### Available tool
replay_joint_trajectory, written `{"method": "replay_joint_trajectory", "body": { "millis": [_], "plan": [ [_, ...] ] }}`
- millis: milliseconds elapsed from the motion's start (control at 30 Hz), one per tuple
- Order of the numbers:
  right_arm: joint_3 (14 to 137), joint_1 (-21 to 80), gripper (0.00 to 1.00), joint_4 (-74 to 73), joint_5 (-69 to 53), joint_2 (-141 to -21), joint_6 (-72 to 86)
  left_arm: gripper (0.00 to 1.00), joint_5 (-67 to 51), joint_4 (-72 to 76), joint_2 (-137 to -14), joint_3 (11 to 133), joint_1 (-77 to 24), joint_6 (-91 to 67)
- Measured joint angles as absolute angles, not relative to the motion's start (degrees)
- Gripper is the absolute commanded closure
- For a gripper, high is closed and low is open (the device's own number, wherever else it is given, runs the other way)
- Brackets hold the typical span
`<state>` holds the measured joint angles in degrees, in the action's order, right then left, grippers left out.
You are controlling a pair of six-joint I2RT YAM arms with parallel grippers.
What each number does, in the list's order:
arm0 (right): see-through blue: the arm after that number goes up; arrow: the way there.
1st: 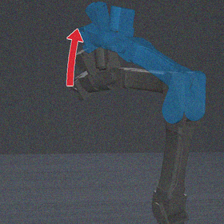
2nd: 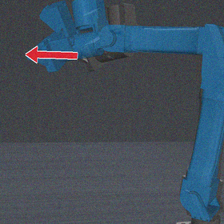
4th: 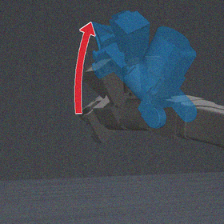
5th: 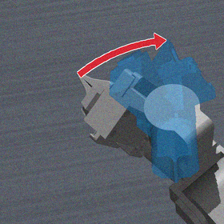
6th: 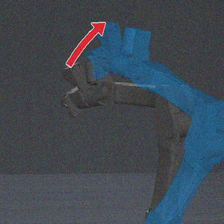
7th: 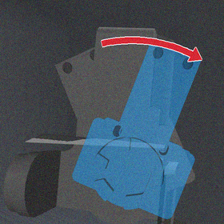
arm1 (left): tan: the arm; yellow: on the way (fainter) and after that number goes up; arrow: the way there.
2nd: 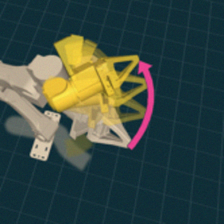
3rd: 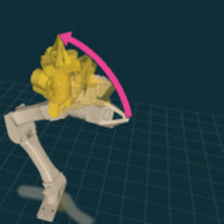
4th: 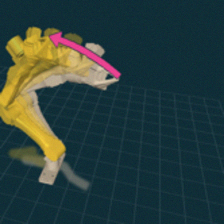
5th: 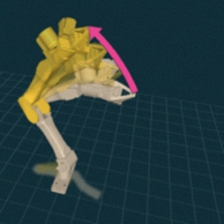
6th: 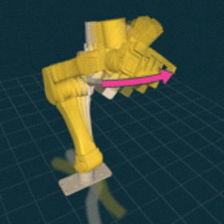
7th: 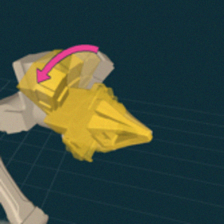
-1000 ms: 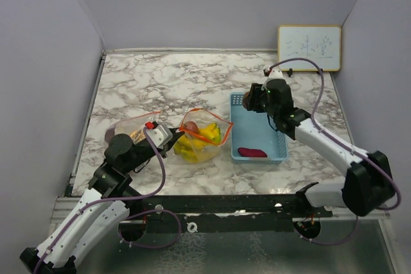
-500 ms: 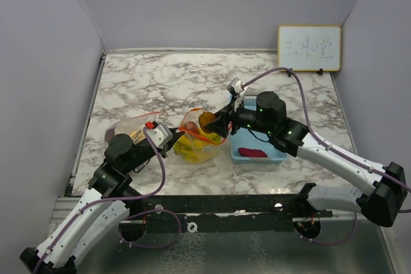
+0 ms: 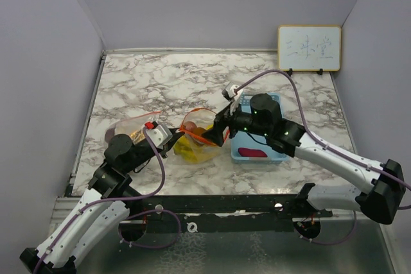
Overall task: Place the food in the zip-top bag and seal the zipper
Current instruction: Place the fake fruit in the zipper food storage bag, then pick up the fake vegetable from the bin.
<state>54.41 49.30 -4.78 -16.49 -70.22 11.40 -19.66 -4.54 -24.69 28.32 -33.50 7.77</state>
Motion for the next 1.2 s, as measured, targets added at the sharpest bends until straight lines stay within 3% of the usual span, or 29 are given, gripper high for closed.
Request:
{"method": "replay_joint_trajectory", "body": {
  "millis": [233, 467, 700, 1200],
  "plan": [
    [55.29, 49.3, 0.0, -14.02, 0.69, -61.3, 15.79, 1.0, -19.66, -4.6, -24.58, 28.32, -33.5, 7.75],
    [55.46, 44.14, 0.0, -33.78, 15.62, -62.63, 26.81, 1.0, -19.68, -4.78, -24.25, 28.25, -33.5, 7.53],
    [49.47, 38.65, 0.0, -42.11, 14.15, -68.14, 29.63, 1.0, -19.7, -4.78, -23.79, 28.16, -33.5, 7.38],
    [47.31, 38.61, 0.02, -40.29, 0.45, -79.22, 23.68, 1.0, -19.68, -4.73, -23.4, 27.77, -33.5, 7.4]
  ]
}}
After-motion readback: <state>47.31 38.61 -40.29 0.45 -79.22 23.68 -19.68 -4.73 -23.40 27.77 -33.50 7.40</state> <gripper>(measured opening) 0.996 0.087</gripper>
